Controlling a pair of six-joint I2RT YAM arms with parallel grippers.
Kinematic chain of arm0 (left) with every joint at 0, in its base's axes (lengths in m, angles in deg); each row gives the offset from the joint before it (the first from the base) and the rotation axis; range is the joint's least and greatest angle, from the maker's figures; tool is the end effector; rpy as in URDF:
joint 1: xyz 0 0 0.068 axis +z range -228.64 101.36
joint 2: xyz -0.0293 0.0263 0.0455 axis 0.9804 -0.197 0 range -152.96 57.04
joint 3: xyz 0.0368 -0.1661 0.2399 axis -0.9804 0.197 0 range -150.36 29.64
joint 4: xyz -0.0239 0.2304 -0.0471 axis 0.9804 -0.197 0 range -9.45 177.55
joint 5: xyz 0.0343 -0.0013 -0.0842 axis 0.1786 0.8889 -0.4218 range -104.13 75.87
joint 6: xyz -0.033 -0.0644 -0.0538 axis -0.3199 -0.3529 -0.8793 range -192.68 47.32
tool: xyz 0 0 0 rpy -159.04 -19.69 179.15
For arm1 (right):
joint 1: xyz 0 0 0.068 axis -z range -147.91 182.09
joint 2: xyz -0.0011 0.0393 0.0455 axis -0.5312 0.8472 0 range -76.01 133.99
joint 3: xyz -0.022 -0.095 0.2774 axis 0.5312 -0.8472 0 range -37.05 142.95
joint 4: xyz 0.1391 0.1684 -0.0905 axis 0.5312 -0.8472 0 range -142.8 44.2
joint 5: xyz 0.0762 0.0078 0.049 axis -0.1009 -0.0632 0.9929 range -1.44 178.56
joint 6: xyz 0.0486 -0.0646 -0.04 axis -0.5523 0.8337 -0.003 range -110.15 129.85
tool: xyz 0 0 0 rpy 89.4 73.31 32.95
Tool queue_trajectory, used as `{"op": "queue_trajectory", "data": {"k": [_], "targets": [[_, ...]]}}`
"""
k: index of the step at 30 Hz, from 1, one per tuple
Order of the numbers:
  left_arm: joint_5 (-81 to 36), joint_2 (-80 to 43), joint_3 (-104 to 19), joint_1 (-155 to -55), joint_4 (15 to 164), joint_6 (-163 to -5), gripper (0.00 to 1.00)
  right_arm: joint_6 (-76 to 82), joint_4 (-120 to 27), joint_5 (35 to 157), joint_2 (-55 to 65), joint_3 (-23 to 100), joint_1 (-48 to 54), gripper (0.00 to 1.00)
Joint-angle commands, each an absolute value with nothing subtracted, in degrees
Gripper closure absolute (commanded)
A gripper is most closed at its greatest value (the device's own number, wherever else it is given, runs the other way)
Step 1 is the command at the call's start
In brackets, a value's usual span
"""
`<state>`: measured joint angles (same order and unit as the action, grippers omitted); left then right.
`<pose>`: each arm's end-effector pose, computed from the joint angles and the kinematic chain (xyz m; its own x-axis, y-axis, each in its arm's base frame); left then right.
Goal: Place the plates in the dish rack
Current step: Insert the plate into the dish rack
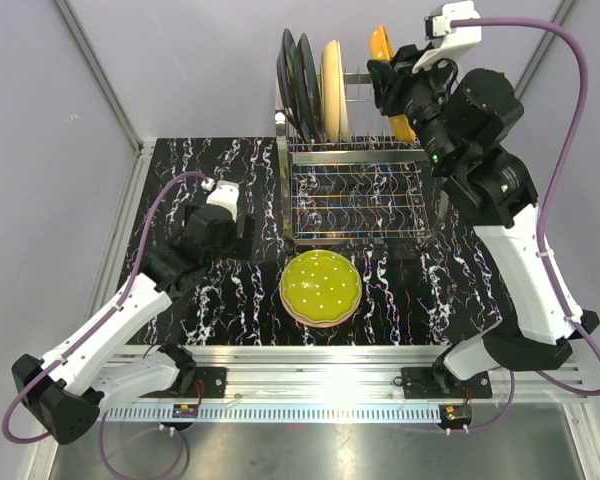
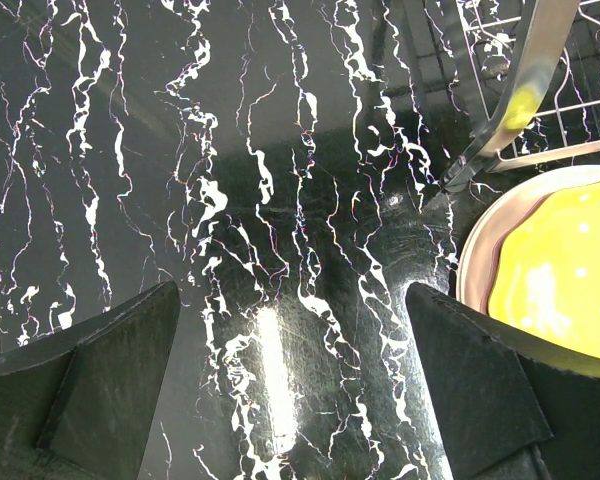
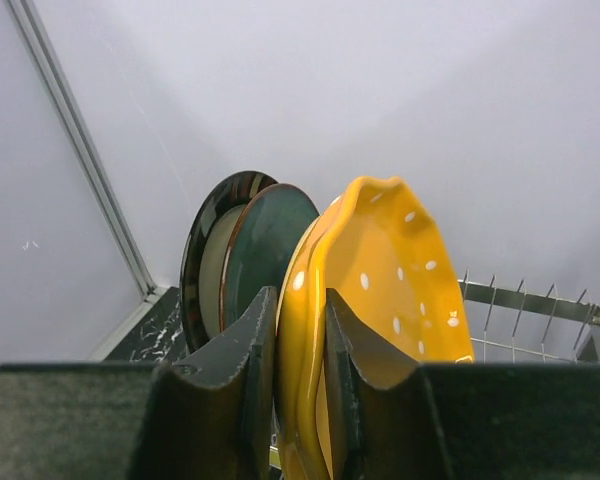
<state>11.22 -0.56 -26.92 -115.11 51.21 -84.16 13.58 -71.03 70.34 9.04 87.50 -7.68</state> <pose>0.1834 -0.0926 0.3218 -0.5309 0.1686 -0.8305 0.1612 0.9822 0.0964 0.2247 0.1542 0.6204 0.2134 0.0972 -0.9721 -0.3617 0.9322 0.0138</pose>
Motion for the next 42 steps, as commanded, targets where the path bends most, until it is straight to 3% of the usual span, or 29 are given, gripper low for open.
{"op": "queue_trajectory", "data": {"k": [1,9,22,42], "targets": [[11.8,0.52,-26.96,-114.85,53.53,-83.75,0.01,8.12,-63.29,78.7,9.85,91.53,-3.34,1.0],[11.45,0.35,-26.87,-114.76,53.53,-83.75,0.01,0.19,-57.93,85.56,14.59,92.49,3.43,1.0],[10.66,0.88,-26.61,-114.76,53.62,-83.84,0.01,-1.57,-59.25,86.89,24.71,104.89,4.76,1.0],[9.96,0.44,-26.7,-114.5,53.71,-83.84,0.01,-11.94,-40.17,75.73,19.08,86.08,4.76,1.0]]}}
